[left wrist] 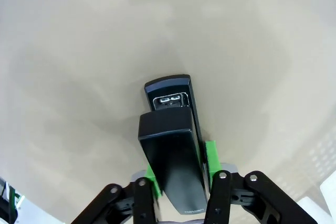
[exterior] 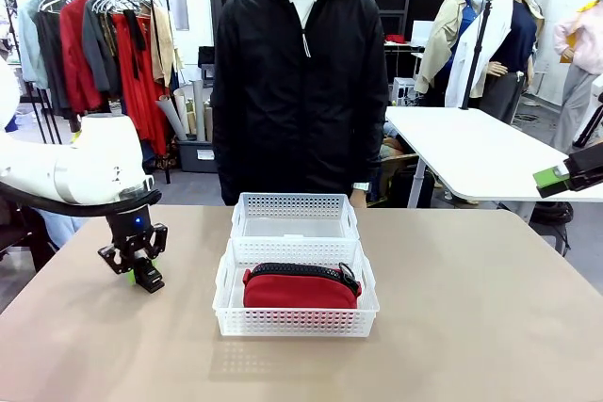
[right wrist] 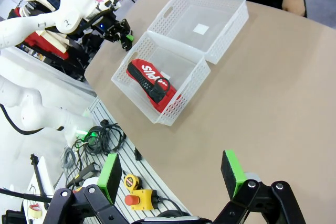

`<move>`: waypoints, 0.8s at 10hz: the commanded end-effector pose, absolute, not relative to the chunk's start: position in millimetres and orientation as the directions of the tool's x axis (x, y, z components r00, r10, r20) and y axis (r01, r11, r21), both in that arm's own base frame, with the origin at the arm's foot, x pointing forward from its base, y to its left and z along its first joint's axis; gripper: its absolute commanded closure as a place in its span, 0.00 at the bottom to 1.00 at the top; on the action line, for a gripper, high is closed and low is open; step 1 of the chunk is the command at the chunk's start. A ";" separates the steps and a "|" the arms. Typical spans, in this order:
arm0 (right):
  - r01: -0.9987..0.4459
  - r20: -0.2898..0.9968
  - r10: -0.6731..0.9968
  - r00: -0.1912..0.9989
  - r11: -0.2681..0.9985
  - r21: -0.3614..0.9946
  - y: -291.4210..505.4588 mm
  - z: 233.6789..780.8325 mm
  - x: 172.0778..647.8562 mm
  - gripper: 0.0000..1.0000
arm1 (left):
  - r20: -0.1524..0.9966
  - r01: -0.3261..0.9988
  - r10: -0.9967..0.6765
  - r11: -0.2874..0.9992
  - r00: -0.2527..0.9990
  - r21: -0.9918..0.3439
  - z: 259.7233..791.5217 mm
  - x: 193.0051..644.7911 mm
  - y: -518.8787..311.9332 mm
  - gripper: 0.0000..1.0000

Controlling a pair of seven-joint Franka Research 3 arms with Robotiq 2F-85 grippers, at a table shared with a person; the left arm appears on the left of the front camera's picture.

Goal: Distribute items into two baskets.
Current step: Pick up the Stapler that the person points to.

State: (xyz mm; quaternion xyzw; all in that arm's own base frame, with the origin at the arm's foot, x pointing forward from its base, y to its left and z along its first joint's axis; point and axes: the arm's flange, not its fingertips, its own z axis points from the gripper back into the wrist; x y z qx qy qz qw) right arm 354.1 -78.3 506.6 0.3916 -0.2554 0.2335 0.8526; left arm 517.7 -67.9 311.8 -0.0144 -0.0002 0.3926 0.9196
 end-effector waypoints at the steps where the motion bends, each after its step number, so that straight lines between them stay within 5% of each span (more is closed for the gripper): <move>1: -0.614 0.641 0.186 0.745 0.568 0.548 -77.5 507.8 356.8 0.00 | 0.003 -0.707 0.708 0.707 0.707 -0.020 313.0 516.4 -64.8 0.79; 3: -0.614 0.641 0.186 0.745 0.568 0.548 -77.5 507.8 356.8 0.00 | -0.010 -0.710 0.710 0.704 0.704 -0.018 310.6 517.6 -64.6 1.00; 6: -0.614 0.641 0.186 0.745 0.568 0.548 -77.5 507.8 356.8 0.00 | -0.008 -0.681 0.681 0.731 0.732 -0.037 309.7 517.6 -62.5 1.00; 8: -0.614 0.641 0.186 0.745 0.568 0.548 -77.5 507.8 356.8 0.00 | 0.007 -0.545 0.546 0.837 0.838 -0.053 344.5 516.3 -48.9 1.00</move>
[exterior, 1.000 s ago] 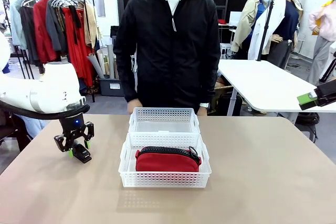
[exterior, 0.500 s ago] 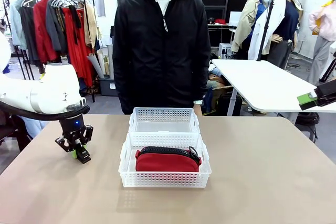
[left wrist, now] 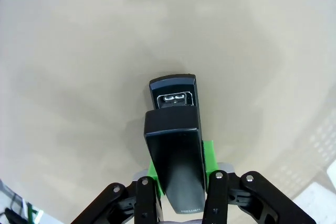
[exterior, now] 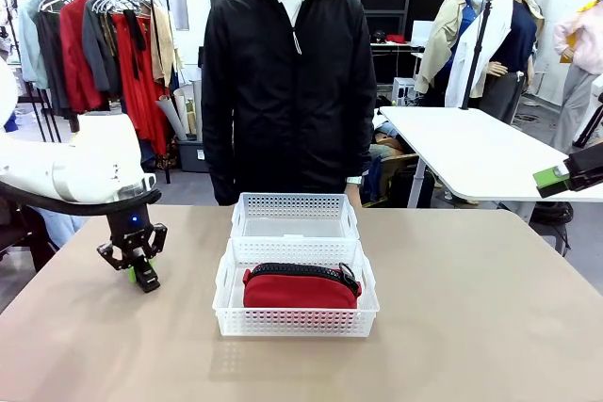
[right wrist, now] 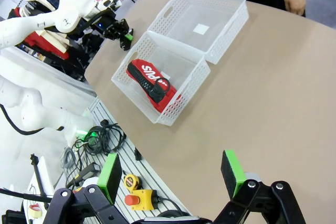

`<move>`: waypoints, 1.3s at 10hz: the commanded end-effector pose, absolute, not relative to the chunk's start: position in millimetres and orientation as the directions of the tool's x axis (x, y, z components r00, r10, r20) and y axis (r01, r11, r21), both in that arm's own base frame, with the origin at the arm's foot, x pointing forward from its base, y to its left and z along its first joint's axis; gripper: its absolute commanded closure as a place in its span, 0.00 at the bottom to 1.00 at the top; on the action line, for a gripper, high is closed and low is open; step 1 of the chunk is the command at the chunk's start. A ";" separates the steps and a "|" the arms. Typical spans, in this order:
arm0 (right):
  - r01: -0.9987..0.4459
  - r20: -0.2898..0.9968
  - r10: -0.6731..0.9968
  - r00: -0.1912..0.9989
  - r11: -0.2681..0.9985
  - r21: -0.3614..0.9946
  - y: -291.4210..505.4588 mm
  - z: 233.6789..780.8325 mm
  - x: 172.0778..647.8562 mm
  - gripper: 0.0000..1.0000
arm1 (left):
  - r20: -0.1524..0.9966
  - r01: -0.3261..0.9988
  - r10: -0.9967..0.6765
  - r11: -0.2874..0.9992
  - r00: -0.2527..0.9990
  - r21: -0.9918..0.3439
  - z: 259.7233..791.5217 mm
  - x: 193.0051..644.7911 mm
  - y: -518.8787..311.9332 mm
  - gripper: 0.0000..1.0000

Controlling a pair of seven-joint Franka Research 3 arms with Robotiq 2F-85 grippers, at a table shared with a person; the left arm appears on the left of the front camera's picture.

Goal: Distribute items into two baskets.
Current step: Pick up the Stapler that the person points to.

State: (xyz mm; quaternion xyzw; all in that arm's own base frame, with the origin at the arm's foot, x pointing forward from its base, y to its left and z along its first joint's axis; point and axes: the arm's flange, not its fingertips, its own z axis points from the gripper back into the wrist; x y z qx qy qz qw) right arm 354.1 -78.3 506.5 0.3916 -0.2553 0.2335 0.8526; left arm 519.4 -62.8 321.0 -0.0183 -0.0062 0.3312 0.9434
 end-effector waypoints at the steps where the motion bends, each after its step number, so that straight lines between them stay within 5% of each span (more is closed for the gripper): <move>1: -0.614 0.641 0.186 0.745 0.568 0.548 -77.5 507.8 356.8 0.00 | 0.020 -0.489 0.491 0.870 0.871 -0.060 371.1 512.6 -42.6 1.00; 7: -0.614 0.641 0.186 0.745 0.568 0.548 -77.5 507.8 356.8 0.00 | 0.110 -0.210 0.212 0.977 0.971 -0.024 474.0 461.1 -13.7 1.00; 13: -0.614 0.641 0.186 0.745 0.568 0.548 -77.5 507.8 356.8 0.00 | 0.125 -0.117 0.124 0.991 0.984 -0.061 507.1 448.8 -5.4 1.00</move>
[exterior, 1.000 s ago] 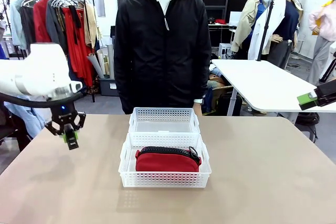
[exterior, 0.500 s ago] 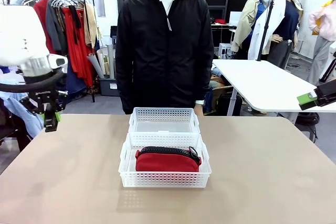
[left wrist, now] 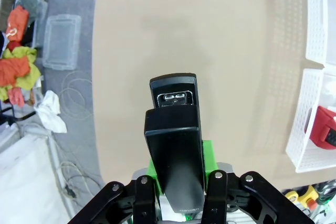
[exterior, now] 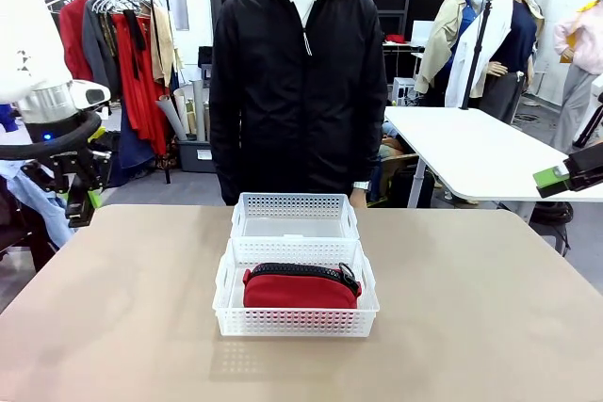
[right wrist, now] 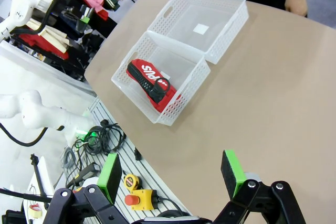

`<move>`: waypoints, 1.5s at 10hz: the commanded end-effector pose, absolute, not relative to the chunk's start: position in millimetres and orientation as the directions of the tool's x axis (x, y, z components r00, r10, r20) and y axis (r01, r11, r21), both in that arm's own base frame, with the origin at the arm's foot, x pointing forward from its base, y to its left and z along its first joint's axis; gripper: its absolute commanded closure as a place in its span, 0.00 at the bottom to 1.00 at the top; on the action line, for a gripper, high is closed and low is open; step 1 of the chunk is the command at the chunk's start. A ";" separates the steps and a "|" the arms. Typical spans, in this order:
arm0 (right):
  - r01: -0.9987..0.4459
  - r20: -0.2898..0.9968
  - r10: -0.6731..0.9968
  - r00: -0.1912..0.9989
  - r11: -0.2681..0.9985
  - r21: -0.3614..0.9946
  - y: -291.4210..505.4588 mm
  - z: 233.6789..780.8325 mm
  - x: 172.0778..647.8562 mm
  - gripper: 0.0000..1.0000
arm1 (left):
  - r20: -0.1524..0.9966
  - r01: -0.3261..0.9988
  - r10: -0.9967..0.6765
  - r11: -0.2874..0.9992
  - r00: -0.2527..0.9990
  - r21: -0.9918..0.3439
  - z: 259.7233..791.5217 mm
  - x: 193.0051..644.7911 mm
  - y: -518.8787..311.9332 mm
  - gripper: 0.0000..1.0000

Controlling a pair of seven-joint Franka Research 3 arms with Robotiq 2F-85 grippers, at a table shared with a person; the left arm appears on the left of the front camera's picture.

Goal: Distribute items into two baskets.
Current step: Pick up the Stapler that the person points to, then place the picked Stapler into the Organizing basket as instructed by the person.

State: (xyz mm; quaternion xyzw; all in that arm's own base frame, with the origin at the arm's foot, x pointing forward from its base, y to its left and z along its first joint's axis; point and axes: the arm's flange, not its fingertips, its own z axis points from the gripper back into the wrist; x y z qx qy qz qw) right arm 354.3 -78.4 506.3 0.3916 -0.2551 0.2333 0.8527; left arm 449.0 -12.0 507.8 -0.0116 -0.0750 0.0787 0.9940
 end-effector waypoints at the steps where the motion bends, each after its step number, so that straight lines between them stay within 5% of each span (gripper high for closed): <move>1: -0.614 0.641 0.186 0.745 0.568 0.548 -77.5 507.8 356.8 0.00 | 0.154 -0.171 0.174 0.985 0.973 -0.032 509.3 448.9 -13.6 1.00; 15: -0.614 0.641 0.186 0.745 0.568 0.548 -77.5 507.8 356.8 0.00 | 0.154 -0.171 0.174 0.985 0.973 -0.032 509.3 448.9 -13.6 1.00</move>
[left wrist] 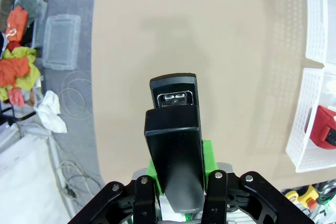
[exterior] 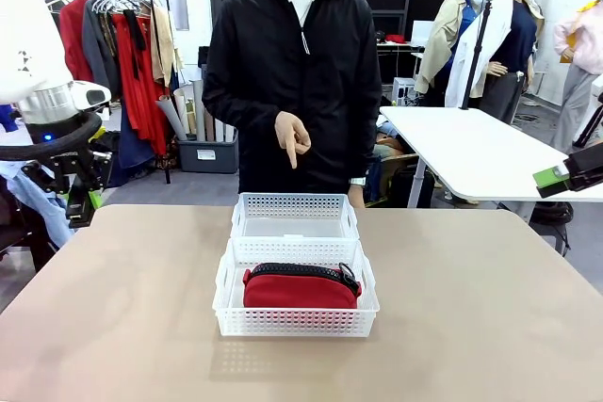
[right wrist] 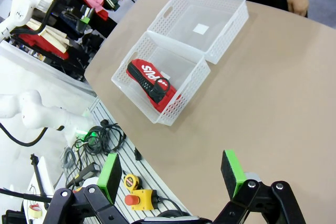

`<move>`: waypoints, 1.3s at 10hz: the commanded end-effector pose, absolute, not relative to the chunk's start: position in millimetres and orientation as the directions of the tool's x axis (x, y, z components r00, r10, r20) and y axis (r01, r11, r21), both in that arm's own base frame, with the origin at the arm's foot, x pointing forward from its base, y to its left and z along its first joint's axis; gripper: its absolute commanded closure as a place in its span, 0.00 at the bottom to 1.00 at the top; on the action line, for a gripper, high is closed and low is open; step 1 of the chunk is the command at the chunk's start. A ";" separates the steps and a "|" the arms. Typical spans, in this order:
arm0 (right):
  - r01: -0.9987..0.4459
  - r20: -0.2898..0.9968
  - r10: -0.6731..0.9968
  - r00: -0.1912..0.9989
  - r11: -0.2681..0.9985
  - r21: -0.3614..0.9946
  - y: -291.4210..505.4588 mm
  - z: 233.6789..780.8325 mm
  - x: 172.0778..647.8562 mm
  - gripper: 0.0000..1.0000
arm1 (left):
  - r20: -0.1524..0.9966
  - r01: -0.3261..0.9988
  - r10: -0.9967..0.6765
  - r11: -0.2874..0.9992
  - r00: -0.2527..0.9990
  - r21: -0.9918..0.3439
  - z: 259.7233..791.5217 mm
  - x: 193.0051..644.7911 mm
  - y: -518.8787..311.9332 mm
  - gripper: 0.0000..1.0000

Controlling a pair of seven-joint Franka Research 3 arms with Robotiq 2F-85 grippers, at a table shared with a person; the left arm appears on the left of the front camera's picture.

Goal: Distribute items into two baskets.
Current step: Place the picked Stapler into the Organizing basket as instructed by the person.

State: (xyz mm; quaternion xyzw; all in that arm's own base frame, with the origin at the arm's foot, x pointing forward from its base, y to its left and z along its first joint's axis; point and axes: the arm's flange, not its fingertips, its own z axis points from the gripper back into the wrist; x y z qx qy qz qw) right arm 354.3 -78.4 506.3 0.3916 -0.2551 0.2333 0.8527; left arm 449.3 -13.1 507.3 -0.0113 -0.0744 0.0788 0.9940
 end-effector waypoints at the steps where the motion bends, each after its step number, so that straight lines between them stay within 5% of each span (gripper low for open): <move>1: -0.614 0.641 0.186 0.745 0.568 0.548 -77.5 507.8 356.8 0.00 | 0.154 -0.171 0.174 0.985 0.973 -0.032 509.3 448.9 -13.6 1.00; 9: -0.614 0.641 0.186 0.745 0.568 0.548 -77.5 507.8 356.8 0.00 | 0.137 -0.154 0.156 0.988 0.978 -0.027 517.7 467.2 -13.6 1.00; 13: -0.614 0.641 0.186 0.745 0.568 0.548 -77.5 507.8 356.8 0.00 | 0.133 0.041 -0.042 0.999 0.990 0.010 531.1 514.4 -37.7 1.00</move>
